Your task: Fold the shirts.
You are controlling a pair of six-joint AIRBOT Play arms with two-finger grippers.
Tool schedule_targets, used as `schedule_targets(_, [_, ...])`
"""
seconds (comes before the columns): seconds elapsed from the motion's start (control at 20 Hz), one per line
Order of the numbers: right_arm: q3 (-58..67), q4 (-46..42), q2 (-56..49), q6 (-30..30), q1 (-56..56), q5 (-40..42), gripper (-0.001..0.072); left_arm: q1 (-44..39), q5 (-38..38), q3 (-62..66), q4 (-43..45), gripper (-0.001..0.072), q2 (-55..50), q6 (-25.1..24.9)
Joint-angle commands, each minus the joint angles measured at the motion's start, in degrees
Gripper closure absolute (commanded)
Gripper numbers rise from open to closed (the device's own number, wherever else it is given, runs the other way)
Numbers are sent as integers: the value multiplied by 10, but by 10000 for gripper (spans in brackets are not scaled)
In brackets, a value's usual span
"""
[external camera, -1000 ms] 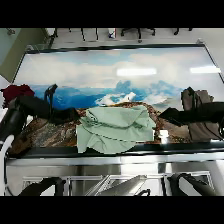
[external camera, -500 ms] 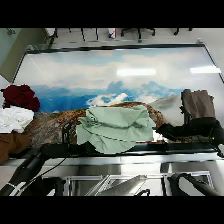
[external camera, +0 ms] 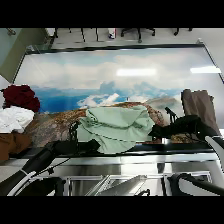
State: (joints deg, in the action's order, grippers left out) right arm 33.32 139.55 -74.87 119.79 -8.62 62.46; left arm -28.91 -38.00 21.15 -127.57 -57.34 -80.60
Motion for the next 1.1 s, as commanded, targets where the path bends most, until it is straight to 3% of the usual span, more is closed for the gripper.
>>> schedule_targets(0.0, [71,66,2,19,50,71,691,-2,-20,27,6,129,-21,-10])
schedule_targets(0.15, [243,107,33,-19,66,63,692,-2,-24,23,5,129,9,-10])
schedule_targets(0.35, [489,95,-66,-92,23,-153,692,-2,-24,-2,4,129,83,9])
schedule_targets(0.45, [563,95,-156,-141,3,-214,692,-2,-25,-11,5,128,116,25])
schedule_targets(0.6, [618,97,-279,-185,-11,-158,691,-2,-25,-30,4,129,154,54])
schedule_targets(0.65, [618,97,-306,-185,-10,-132,606,-2,-24,-38,4,129,162,63])
schedule_targets(0.7, [619,97,-323,-185,-10,-116,366,-2,-25,-46,4,129,167,69])
schedule_targets(0.75, [619,97,-332,-184,-14,-105,264,-2,-26,-48,4,129,167,78])
schedule_targets(0.85, [623,96,-324,-151,-32,-68,266,-3,-30,-44,0,129,157,78])
schedule_targets(1.05, [626,91,-272,-87,-98,103,269,-54,-26,-12,-2,128,90,94])
